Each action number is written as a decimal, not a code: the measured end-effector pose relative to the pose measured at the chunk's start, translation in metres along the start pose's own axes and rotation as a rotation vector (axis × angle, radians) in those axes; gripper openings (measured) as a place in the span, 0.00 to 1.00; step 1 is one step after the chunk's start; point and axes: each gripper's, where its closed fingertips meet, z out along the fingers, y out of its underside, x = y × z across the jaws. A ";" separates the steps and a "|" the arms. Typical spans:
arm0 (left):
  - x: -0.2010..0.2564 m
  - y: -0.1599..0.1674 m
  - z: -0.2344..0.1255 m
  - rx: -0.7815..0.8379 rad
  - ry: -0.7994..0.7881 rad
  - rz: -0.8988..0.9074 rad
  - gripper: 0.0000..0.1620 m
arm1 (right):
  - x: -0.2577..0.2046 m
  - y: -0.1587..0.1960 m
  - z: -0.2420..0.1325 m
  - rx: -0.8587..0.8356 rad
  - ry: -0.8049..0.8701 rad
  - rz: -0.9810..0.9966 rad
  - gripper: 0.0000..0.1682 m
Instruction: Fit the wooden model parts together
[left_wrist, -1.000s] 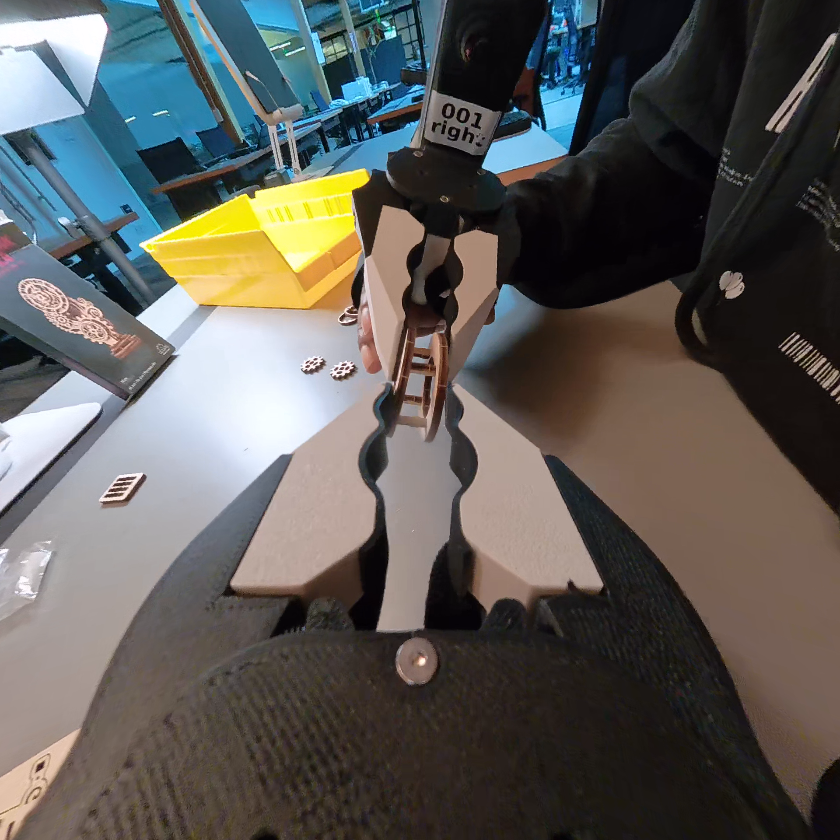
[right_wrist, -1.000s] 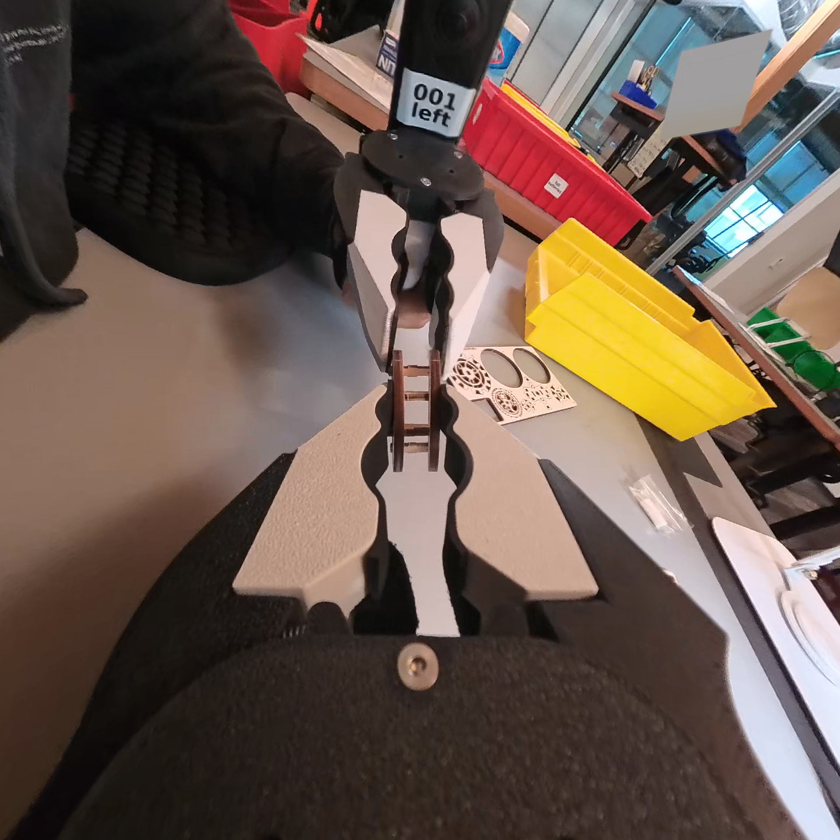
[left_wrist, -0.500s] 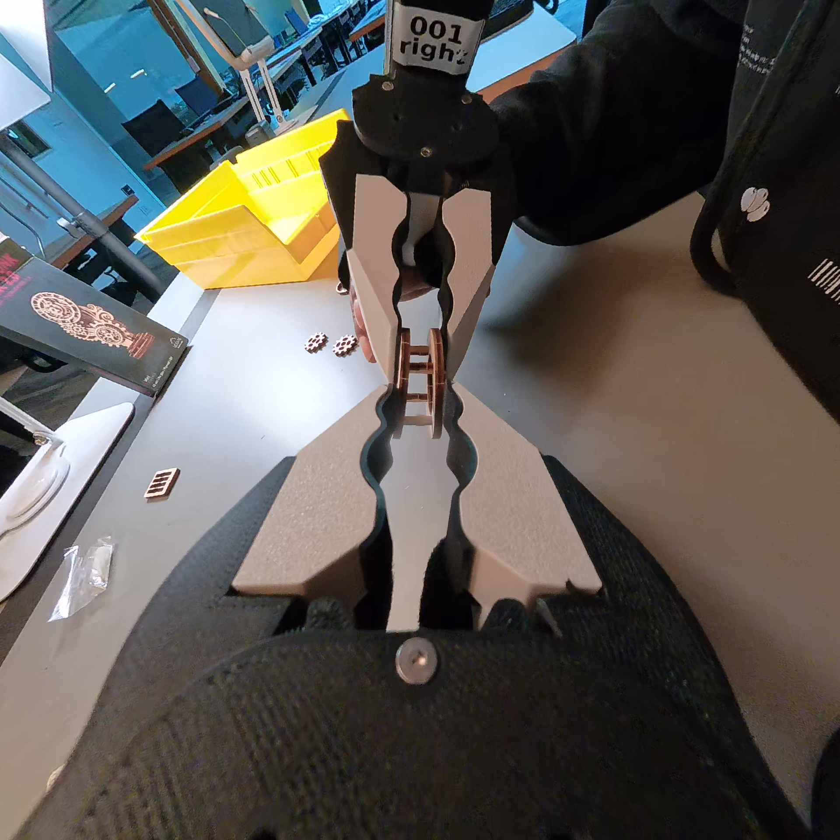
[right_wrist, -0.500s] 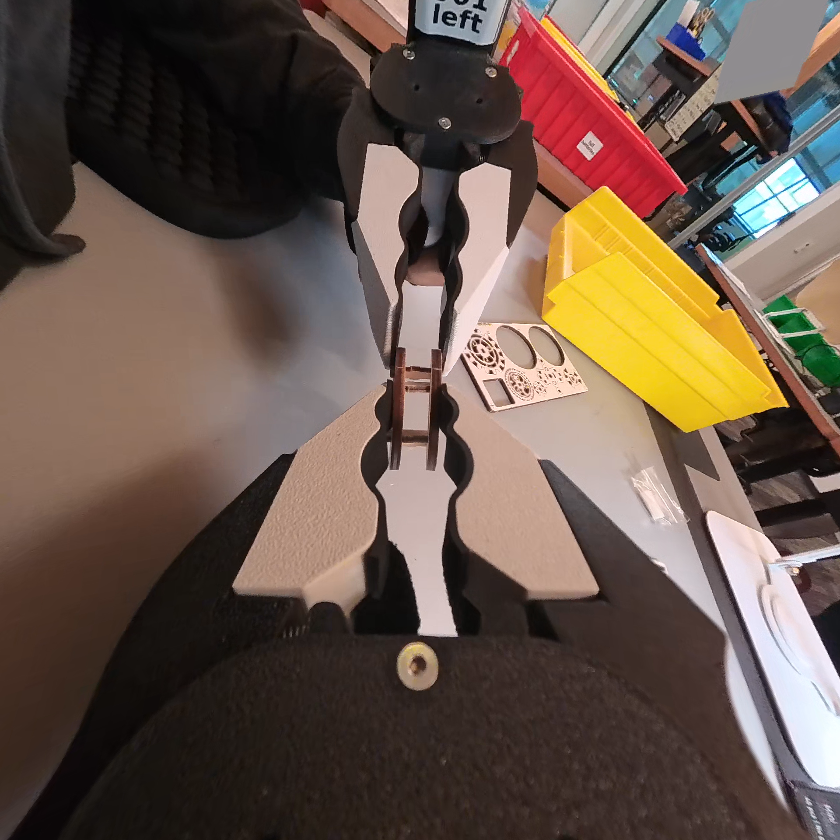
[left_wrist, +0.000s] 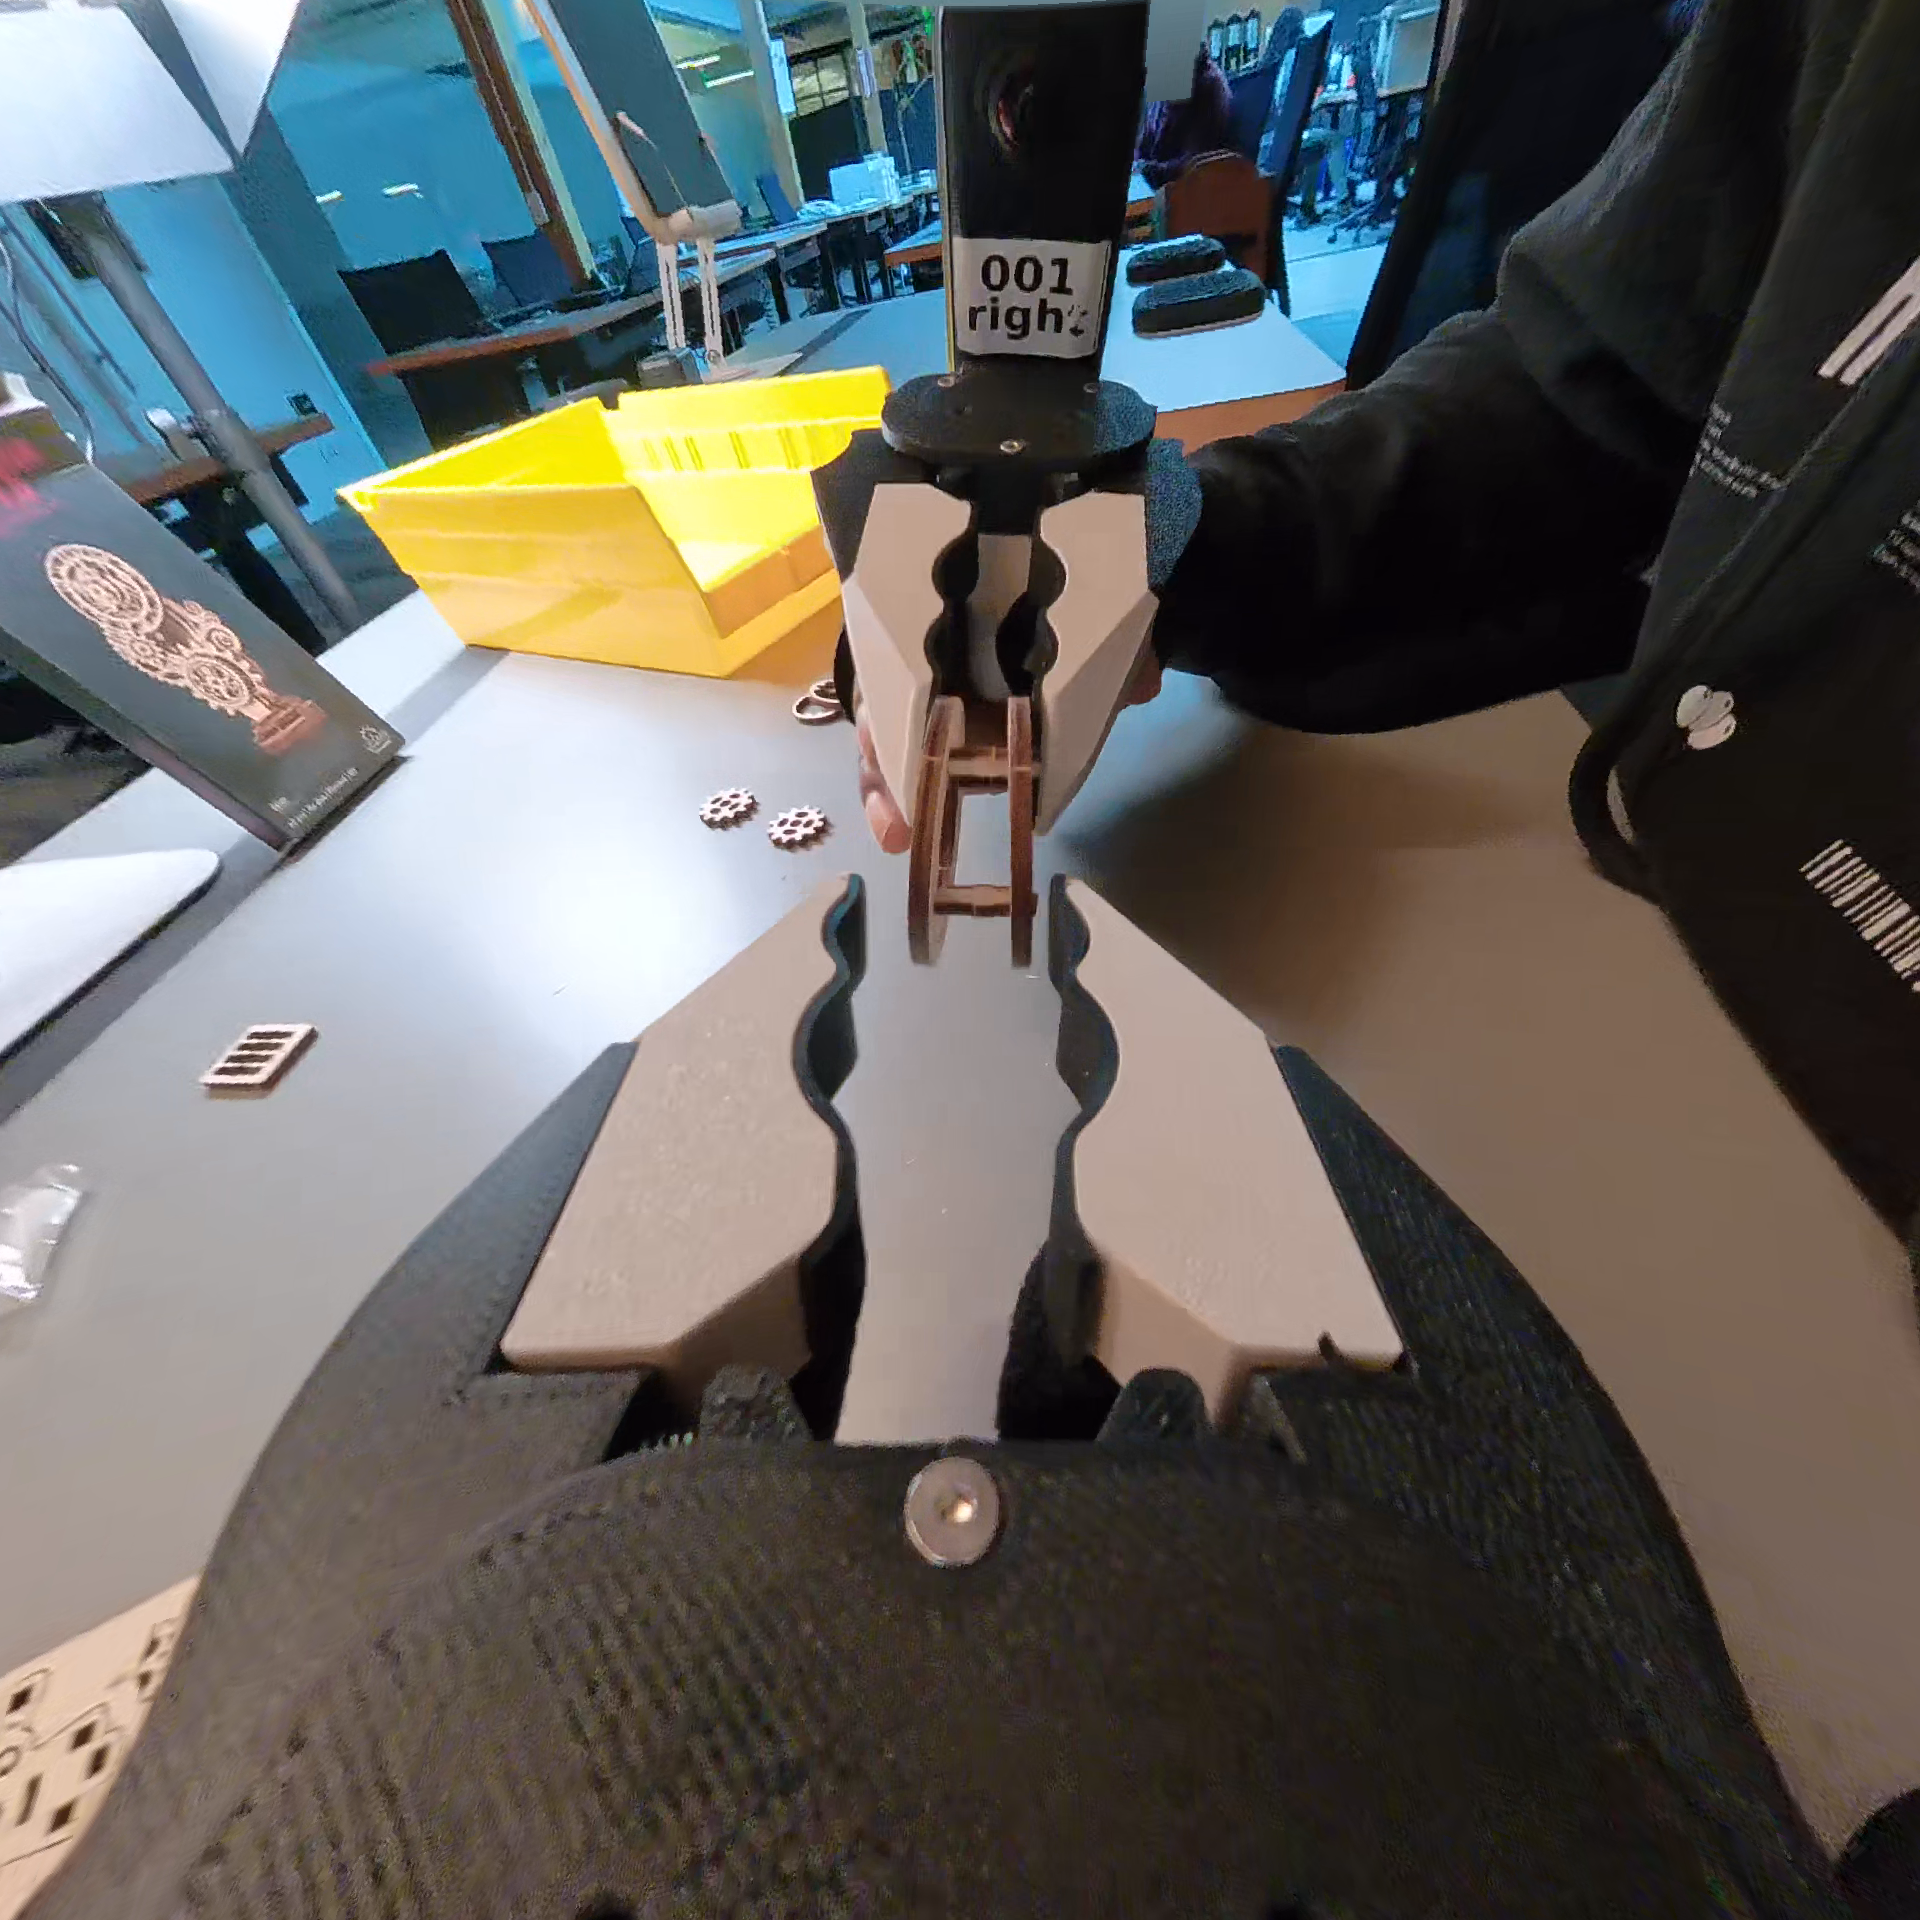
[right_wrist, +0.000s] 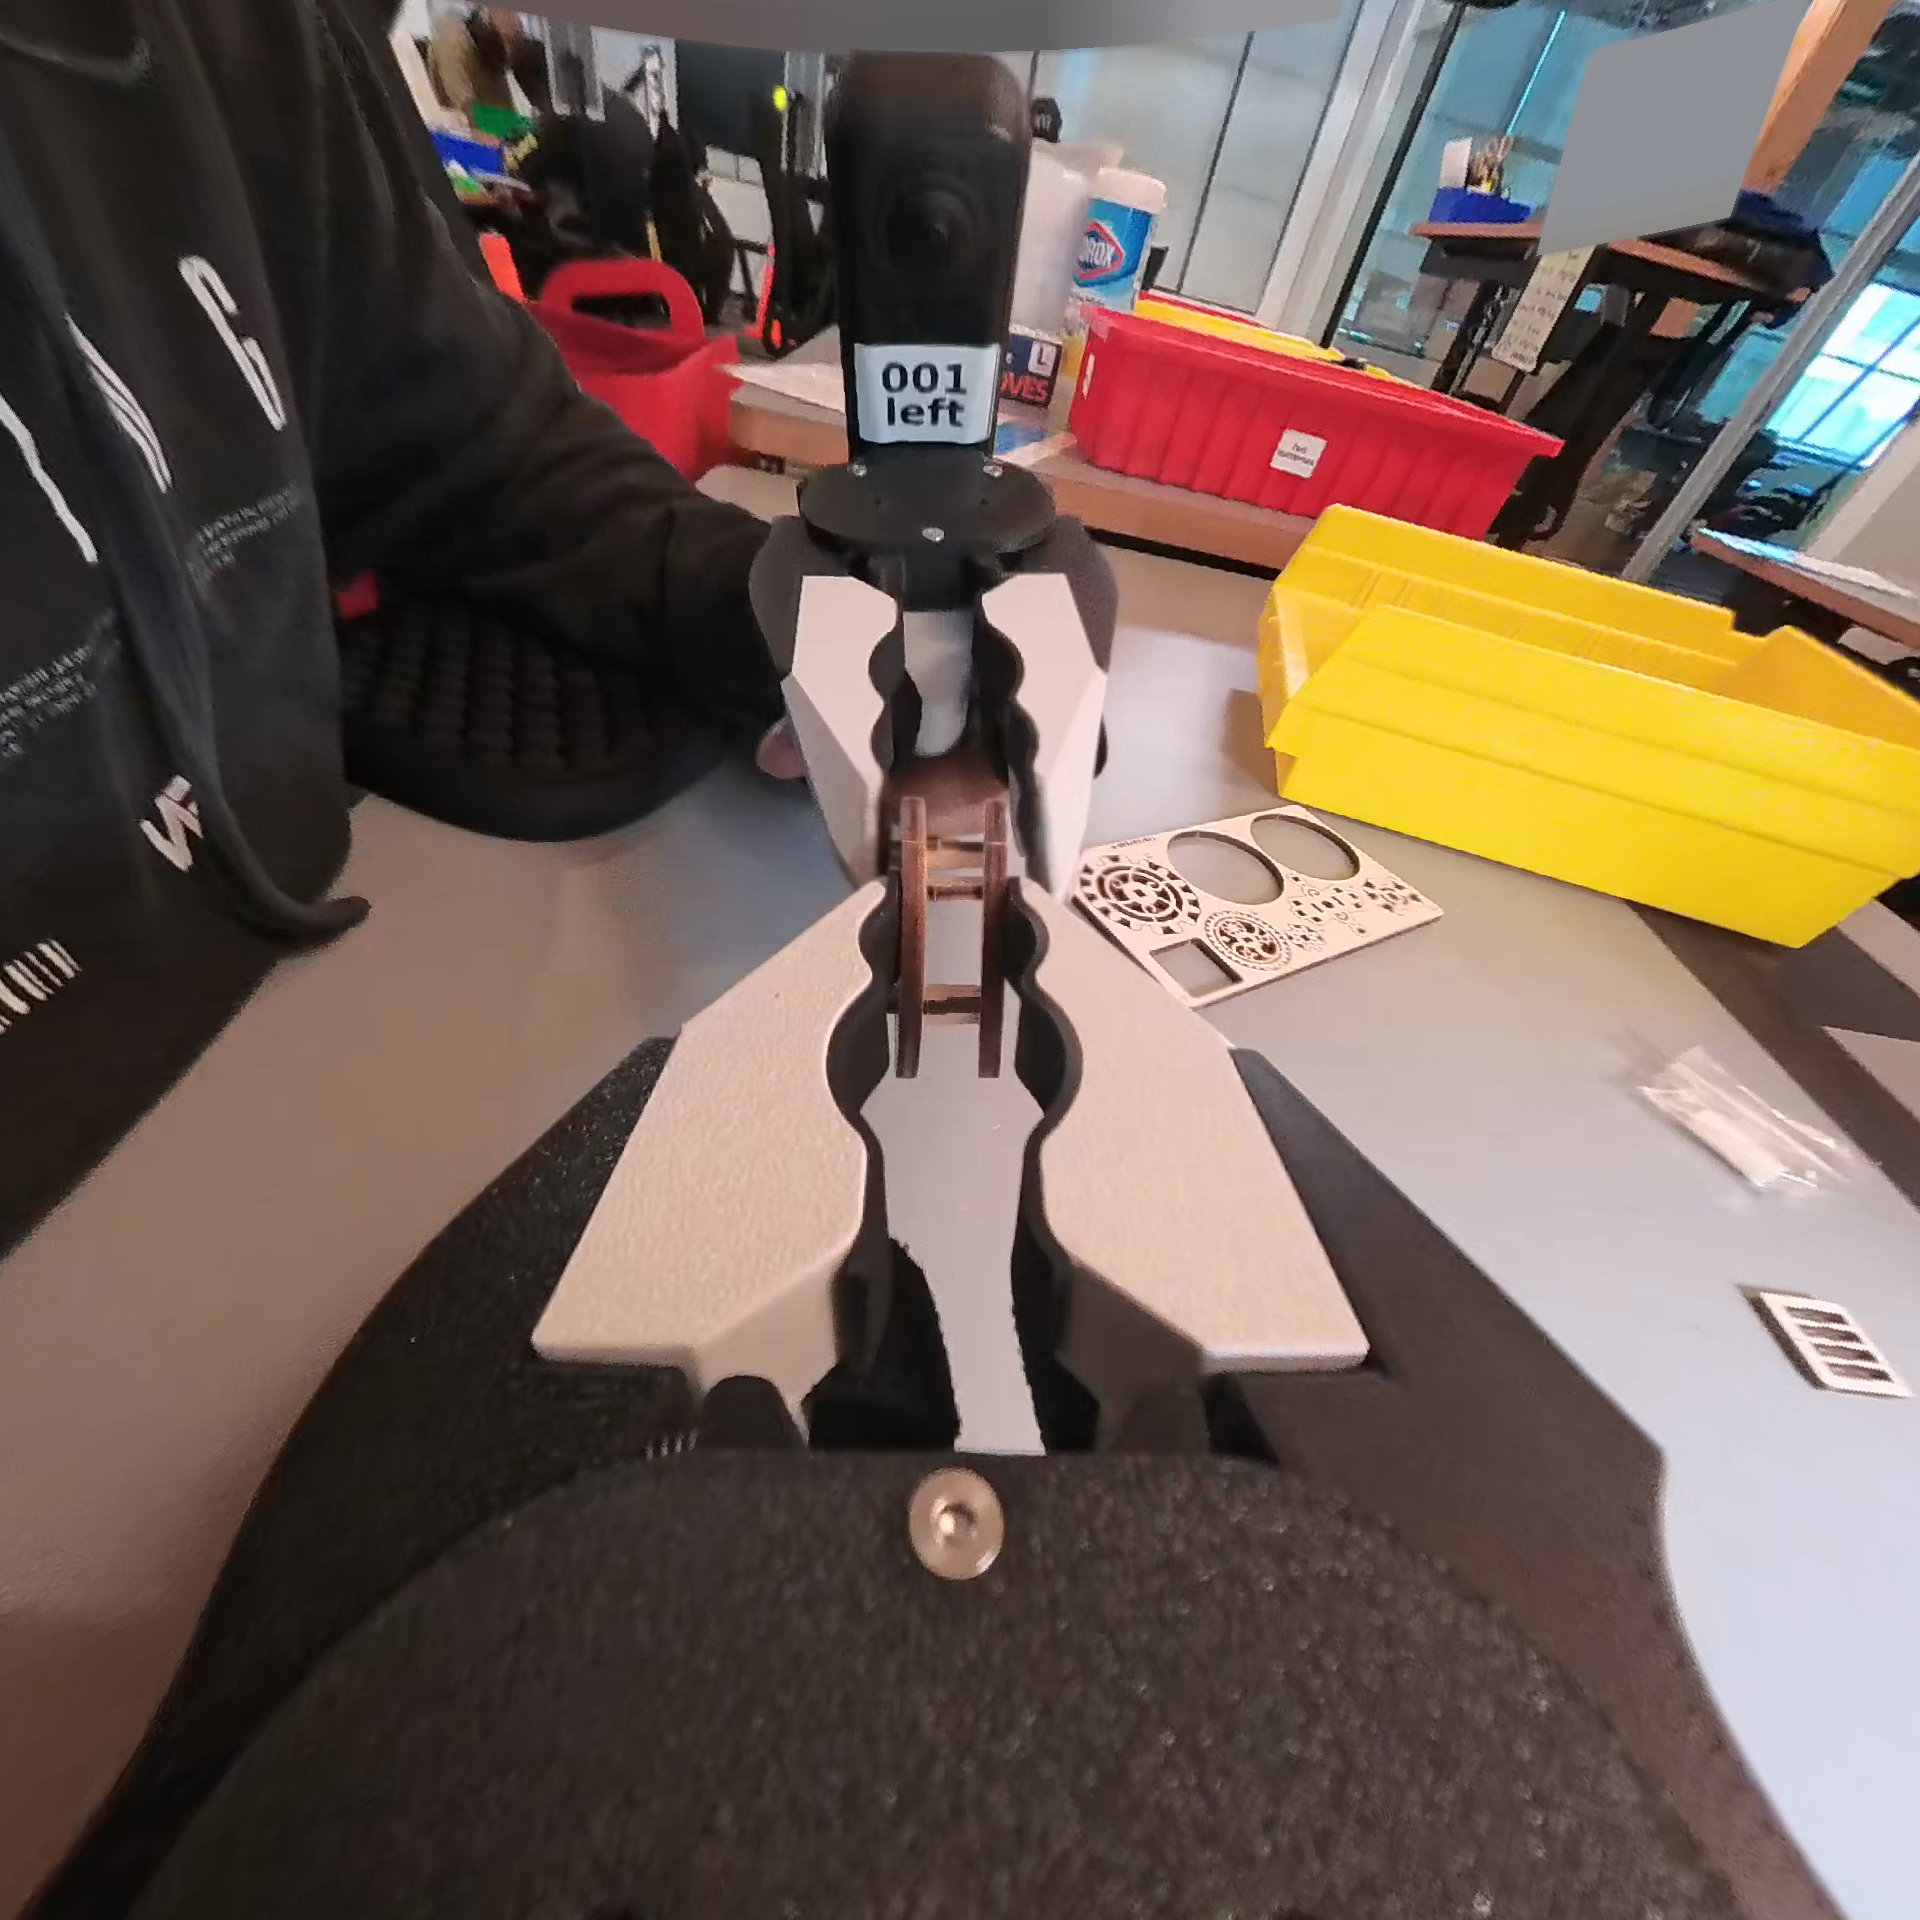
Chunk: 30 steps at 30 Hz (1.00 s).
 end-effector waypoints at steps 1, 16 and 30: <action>0.002 -0.001 0.000 0.007 0.012 -0.013 0.16 | 0.000 -0.001 0.000 0.007 -0.002 0.008 0.10; 0.008 0.004 0.000 -0.118 0.018 0.057 0.13 | -0.004 0.009 0.002 -0.100 0.008 -0.030 0.13; 0.007 0.005 0.003 -0.057 0.016 0.060 0.15 | -0.005 0.003 0.000 -0.060 -0.018 -0.002 0.11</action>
